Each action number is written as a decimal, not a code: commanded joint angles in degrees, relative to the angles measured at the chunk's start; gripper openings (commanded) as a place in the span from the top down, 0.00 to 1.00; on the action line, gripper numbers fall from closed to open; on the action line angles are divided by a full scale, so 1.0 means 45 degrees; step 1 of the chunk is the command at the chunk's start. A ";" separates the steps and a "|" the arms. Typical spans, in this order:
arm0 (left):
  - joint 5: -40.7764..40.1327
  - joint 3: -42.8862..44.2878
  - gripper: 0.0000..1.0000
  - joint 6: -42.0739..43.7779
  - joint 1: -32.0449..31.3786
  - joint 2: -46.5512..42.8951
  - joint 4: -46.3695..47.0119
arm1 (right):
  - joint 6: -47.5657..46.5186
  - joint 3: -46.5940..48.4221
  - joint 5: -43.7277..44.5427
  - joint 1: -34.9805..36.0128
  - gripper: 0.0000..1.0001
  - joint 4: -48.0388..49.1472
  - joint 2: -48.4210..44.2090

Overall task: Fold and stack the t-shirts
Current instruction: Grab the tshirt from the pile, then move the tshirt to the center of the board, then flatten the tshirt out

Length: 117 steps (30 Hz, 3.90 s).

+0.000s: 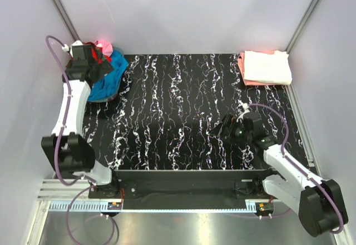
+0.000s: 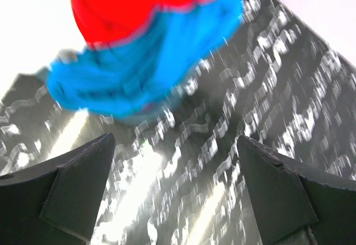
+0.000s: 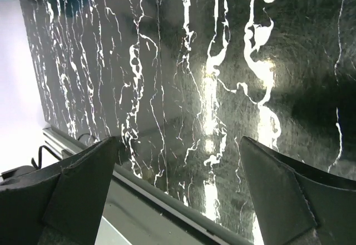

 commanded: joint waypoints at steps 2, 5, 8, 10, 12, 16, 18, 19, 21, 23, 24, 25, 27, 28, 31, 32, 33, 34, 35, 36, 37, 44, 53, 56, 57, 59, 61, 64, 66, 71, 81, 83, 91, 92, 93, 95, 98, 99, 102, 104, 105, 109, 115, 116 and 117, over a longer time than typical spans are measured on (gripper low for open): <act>-0.1443 0.2234 0.03 0.0480 0.0622 0.1773 0.0640 | 0.0368 -0.0090 0.0204 0.0118 0.00 0.3042 -0.0174; -0.1540 0.3347 0.05 0.0676 0.1033 0.3060 0.0699 | 0.0388 -0.0149 -0.0107 0.0118 0.00 0.3355 0.0236; -0.2046 0.4363 0.06 0.1047 0.1170 0.4252 0.0544 | 0.0387 -0.0130 -0.0245 0.0118 0.00 0.3474 0.0529; -0.2418 0.5183 0.06 0.1184 0.1229 0.4821 0.0387 | 0.0368 -0.0169 -0.0285 0.0118 0.00 0.3533 0.0511; -0.2498 0.5710 0.06 0.1359 0.1287 0.5467 0.0503 | 0.0368 -0.0266 -0.0343 0.0118 0.00 0.3611 0.0433; -0.2265 0.6492 0.36 0.1613 0.1307 0.6423 0.0641 | 0.0388 -0.0325 -0.0363 0.0118 0.00 0.3670 0.0315; -0.2069 0.7290 0.75 0.1673 0.1307 0.6969 0.0273 | 0.0426 -0.0325 -0.0324 0.0118 0.00 0.3650 0.0335; -0.2010 0.7546 1.00 0.1634 0.1307 0.7069 0.0115 | 0.0427 -0.0325 -0.0304 0.0118 0.00 0.3631 0.0334; -0.1893 0.7881 1.00 0.1517 0.1307 0.6935 0.0074 | 0.0426 -0.0345 -0.0265 0.0137 0.00 0.3650 0.0296; -0.1677 0.7532 1.00 0.1245 0.1172 0.5864 0.0230 | 0.0446 -0.0364 -0.0246 0.0137 0.00 0.3650 0.0276; -0.1619 0.7356 1.00 0.1204 0.1093 0.5356 0.0559 | 0.0427 -0.0345 -0.0226 0.0118 0.00 0.3650 0.0276; -0.1464 0.7141 1.00 0.1184 0.0976 0.4230 0.0775 | 0.0465 -0.0345 -0.0207 0.0118 0.00 0.3573 0.0218; -0.1462 0.7352 1.00 0.1301 0.0411 0.3344 0.0759 | 0.0446 -0.0325 -0.0109 0.0118 0.00 0.3455 0.0024; -0.1327 0.7566 1.00 0.1398 0.0177 0.2585 0.0661 | 0.0485 -0.0345 -0.0032 0.0118 0.00 0.3339 -0.0094; 0.0189 0.8018 1.00 0.1691 -0.0721 0.1371 0.0601 | 0.0524 -0.0462 0.0261 0.0118 0.00 0.2988 -0.0971; 0.0604 0.7882 1.00 0.1827 -0.1072 0.0613 0.0582 | 0.0602 -0.0501 0.0591 0.0118 0.00 0.2831 -0.1535; 0.0840 0.7784 1.00 0.1887 -0.1617 0.0257 0.0195 | 0.0641 -0.0443 0.0826 0.0137 0.00 0.2598 -0.1850; 0.0804 0.7648 1.00 0.1945 -0.2009 -0.0056 -0.0098 | 0.0699 -0.0326 0.1351 0.0118 0.01 0.1861 -0.2162; 0.0706 0.7047 1.00 0.1907 -0.2767 -0.0446 -0.0372 | 0.0719 -0.0113 0.1665 0.0137 0.00 0.0964 -0.2436; 0.0744 0.6558 1.00 0.1888 -0.3123 -0.1242 -0.0626 | 0.0662 0.0470 0.2074 0.0118 0.00 0.0240 -0.3000; 0.0957 0.6031 1.00 0.1868 -0.3436 -0.1753 -0.0725 | 0.0622 0.0823 0.2446 0.0118 0.00 -0.1315 -0.3276; 0.4976 -0.0075 0.74 0.1086 -0.4648 -0.5115 0.0247 | -0.0003 0.4456 0.5690 0.0118 0.00 -0.6287 -0.4822; 0.3072 -0.4713 0.01 0.0445 -0.6915 -0.7165 -0.0568 | 0.0661 0.4169 0.4056 0.0118 0.01 -0.7172 -0.3067; 0.2173 -0.5613 0.01 -0.0821 -0.6973 -0.8334 -0.1580 | 0.0680 0.3700 0.2608 0.0428 0.04 -0.6644 -0.2169; 0.1900 -0.5847 0.01 -0.1117 -0.7032 -0.8611 -0.1798 | 0.0797 0.3601 0.2509 0.0662 0.06 -0.6585 -0.2069; 0.1452 -0.6647 0.01 -0.1938 -0.7441 -0.9526 -0.2286 | 0.1303 0.3484 0.2760 0.2065 0.08 -0.6448 -0.1835; 0.1039 -0.7581 0.01 -0.2659 -0.8102 -1.0018 -0.2444 | 0.2101 0.3405 0.3654 0.3488 0.10 -0.6157 -0.1503; 0.0531 -0.8734 0.03 -0.3441 -0.9039 -1.0196 -0.2582 | 0.3001 0.3755 0.5195 0.6712 0.16 -0.5687 0.0328; 0.0123 -0.9148 0.05 -0.3833 -0.9608 -0.9943 -0.2465 | 0.3297 0.4399 0.5573 0.8511 0.16 -0.5569 0.2398; -0.0973 -0.9813 0.06 -0.5045 -1.1484 -0.9766 -0.2543 | 0.4001 0.4422 0.5634 0.9492 0.26 -0.4127 0.4726; -0.1188 -1.1162 0.08 -0.5925 -1.2345 -1.0059 -0.1742 | 0.3513 0.5787 0.6063 0.9610 0.30 -0.4513 0.7227; -0.1267 -1.1201 0.08 -0.5945 -1.2384 -1.0078 -0.1781 | 0.3415 0.6137 0.6180 0.9591 0.32 -0.4708 0.7753; -0.1365 -1.1474 0.09 -0.6120 -1.2423 -1.0313 -0.1761 | 0.3239 0.7272 0.6317 0.9591 0.54 -0.5373 0.9396; -0.1365 -1.1513 0.09 -0.6120 -1.2423 -1.0332 -0.1762 | 0.3239 0.7272 0.6278 0.9571 0.57 -0.5354 0.9474; -0.1384 -1.1591 0.09 -0.6140 -1.2423 -1.0352 -0.1762 | 0.3220 0.7272 0.6258 0.9590 0.61 -0.5373 0.9494; -0.1443 -1.1689 0.10 -0.6159 -1.2423 -1.0391 -0.1800 | 0.3181 0.7350 0.6239 0.9571 0.75 -0.5354 0.9533; -0.1540 -1.1826 0.14 -0.6218 -1.2482 -1.0333 -0.1762 | 0.2928 0.7584 0.6161 0.9494 1.00 -0.5393 0.9417; -0.1637 -1.1807 0.15 -0.6237 -1.2501 -1.0294 -0.1800 | 0.2579 0.7759 0.6199 0.9300 1.00 -0.5547 0.9300; -0.1949 -1.1535 0.17 -0.6335 -1.2657 -0.9982 -0.2054 | 0.1448 0.9901 0.6898 0.8908 1.00 -0.7392 0.8365; -0.2126 -1.1358 0.17 -0.6472 -1.2891 -0.9864 -0.2288 | 0.0782 1.3120 0.7447 0.8537 1.00 -0.8823 0.7875; -0.2262 -1.1241 0.16 -0.6549 -1.2950 -0.9864 -0.2347 | 0.0217 1.4388 0.8030 0.8478 1.00 -1.0242 0.7796; -0.2458 -1.1142 0.10 -0.6764 -1.3184 -1.0019 -0.2406 | -0.0705 2.1995 0.9166 0.8302 1.00 -1.3472 0.8573; -0.2342 -1.1259 0.07 -0.6512 -1.3282 -0.9553 -0.1803 | -0.0376 2.2054 1.0477 0.7951 1.00 -1.5239 0.7647; -0.2341 -1.1260 0.07 -0.6453 -1.3283 -0.9396 -0.1685 | -0.0239 2.1149 1.0419 0.7834 1.00 -1.4637 0.7195; -0.2283 -1.1240 0.07 -0.6278 -1.3302 -0.9240 -0.1529 | 0.0130 2.0270 1.0283 0.7504 1.00 -1.4360 0.6745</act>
